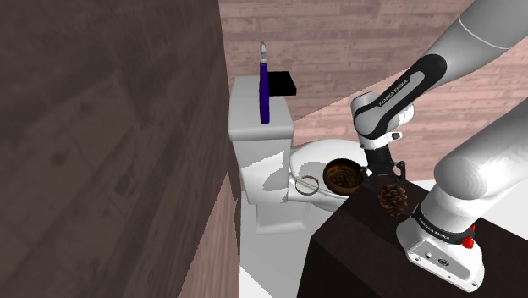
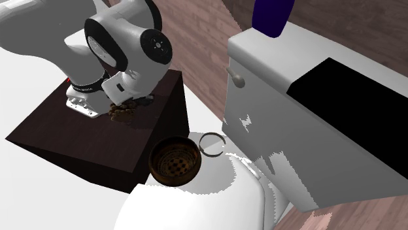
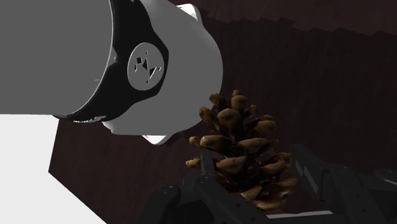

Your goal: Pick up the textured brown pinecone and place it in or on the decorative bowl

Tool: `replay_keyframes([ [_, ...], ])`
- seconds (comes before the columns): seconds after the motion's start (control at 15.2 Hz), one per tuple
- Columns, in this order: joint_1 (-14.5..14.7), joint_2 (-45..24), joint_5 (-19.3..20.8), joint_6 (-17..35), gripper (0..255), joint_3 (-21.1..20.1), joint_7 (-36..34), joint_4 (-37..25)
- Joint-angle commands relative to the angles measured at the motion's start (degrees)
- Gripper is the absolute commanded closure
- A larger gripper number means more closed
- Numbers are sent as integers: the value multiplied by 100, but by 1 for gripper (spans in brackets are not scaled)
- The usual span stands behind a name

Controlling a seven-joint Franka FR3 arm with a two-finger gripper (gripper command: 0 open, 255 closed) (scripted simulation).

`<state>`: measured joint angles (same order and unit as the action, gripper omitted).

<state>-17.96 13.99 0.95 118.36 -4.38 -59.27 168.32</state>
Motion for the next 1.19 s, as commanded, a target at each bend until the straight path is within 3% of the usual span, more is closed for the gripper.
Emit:
replay_keyframes([
  [0.0,0,0,0,0,255,0,0,0],
  [0.53,0,0,0,1,255,0,0,0],
  [1.12,32,894,-51,-1008,255,20,71,-116],
])
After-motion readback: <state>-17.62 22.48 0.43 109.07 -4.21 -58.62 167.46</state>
